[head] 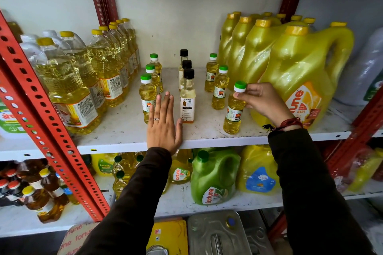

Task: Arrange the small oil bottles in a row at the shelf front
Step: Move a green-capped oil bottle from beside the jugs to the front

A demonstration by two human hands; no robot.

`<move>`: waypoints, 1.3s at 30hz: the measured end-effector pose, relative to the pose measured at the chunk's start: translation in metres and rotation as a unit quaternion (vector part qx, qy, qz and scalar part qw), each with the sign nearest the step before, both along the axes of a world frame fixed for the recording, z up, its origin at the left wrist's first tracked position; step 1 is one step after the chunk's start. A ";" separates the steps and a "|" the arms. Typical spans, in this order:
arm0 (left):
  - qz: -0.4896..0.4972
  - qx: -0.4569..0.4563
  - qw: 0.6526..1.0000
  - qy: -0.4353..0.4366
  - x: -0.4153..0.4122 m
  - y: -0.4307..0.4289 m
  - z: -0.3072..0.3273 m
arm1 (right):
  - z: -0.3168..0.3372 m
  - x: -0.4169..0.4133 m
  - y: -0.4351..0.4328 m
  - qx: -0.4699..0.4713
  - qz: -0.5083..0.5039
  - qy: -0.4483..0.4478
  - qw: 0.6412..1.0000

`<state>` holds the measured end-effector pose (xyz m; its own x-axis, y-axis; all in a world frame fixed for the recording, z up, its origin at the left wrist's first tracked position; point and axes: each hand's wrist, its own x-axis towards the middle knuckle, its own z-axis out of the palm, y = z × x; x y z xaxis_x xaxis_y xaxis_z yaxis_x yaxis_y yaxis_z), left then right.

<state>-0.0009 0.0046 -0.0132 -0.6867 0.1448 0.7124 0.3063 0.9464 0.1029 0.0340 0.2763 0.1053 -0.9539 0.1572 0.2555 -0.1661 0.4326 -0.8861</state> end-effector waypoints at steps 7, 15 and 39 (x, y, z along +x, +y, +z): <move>0.005 -0.002 1.000 -0.015 0.000 0.000 0.000 | 0.003 0.005 0.001 0.010 0.004 -0.014 1.000; -0.001 0.000 1.000 -0.016 0.001 0.000 0.001 | 0.006 0.011 0.000 0.001 -0.003 -0.023 1.000; -0.002 0.007 1.000 0.014 -0.003 0.000 -0.002 | 0.059 0.009 -0.068 0.086 -0.115 0.237 0.961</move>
